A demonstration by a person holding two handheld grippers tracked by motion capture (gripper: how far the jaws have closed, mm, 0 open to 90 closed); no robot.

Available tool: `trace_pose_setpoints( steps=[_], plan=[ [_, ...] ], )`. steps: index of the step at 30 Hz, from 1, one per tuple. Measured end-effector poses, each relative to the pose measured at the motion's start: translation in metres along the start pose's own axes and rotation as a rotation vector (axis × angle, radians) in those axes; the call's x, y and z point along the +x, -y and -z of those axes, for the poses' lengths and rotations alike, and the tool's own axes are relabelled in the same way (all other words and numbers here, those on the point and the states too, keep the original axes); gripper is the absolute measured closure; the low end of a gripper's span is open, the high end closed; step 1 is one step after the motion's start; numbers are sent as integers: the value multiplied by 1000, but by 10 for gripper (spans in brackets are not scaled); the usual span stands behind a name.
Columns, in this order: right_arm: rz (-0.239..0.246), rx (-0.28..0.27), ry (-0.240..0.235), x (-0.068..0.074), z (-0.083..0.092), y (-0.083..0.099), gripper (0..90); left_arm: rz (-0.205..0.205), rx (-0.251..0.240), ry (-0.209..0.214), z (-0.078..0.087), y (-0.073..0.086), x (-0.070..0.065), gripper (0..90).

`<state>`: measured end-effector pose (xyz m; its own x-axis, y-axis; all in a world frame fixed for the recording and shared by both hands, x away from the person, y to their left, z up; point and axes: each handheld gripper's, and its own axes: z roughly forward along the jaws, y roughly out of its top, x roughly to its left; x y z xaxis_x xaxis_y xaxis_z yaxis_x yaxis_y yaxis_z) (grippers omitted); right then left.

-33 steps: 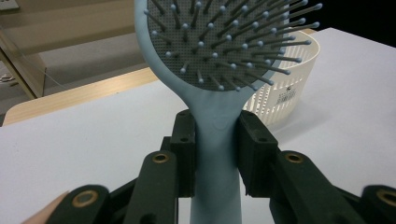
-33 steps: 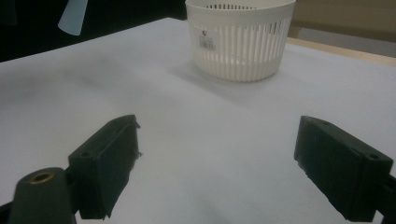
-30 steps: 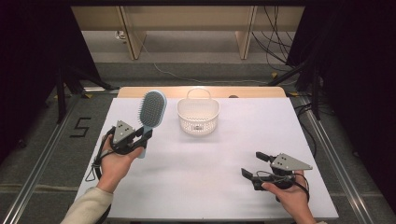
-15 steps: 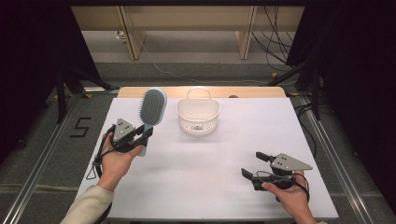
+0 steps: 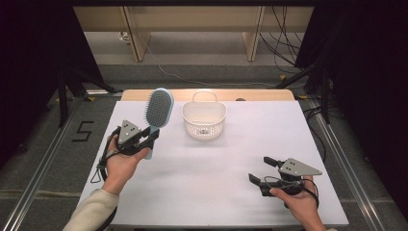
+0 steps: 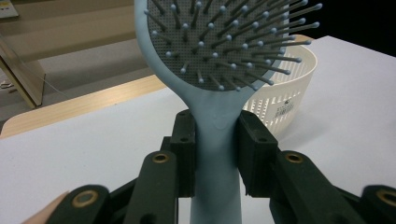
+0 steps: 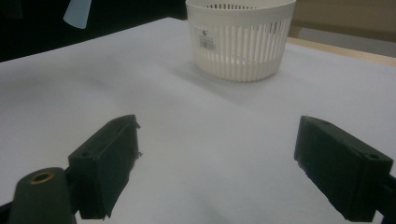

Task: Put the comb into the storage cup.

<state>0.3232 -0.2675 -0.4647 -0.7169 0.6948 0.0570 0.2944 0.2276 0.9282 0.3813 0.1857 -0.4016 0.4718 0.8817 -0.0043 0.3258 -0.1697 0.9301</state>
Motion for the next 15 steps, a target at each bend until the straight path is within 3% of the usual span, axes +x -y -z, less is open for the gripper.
trace_pose_setpoints(
  steps=[15],
  plan=[
    [-1,1,0,0,0,0,147,1,-9,7,-2,-6,-1,699]
  ],
)
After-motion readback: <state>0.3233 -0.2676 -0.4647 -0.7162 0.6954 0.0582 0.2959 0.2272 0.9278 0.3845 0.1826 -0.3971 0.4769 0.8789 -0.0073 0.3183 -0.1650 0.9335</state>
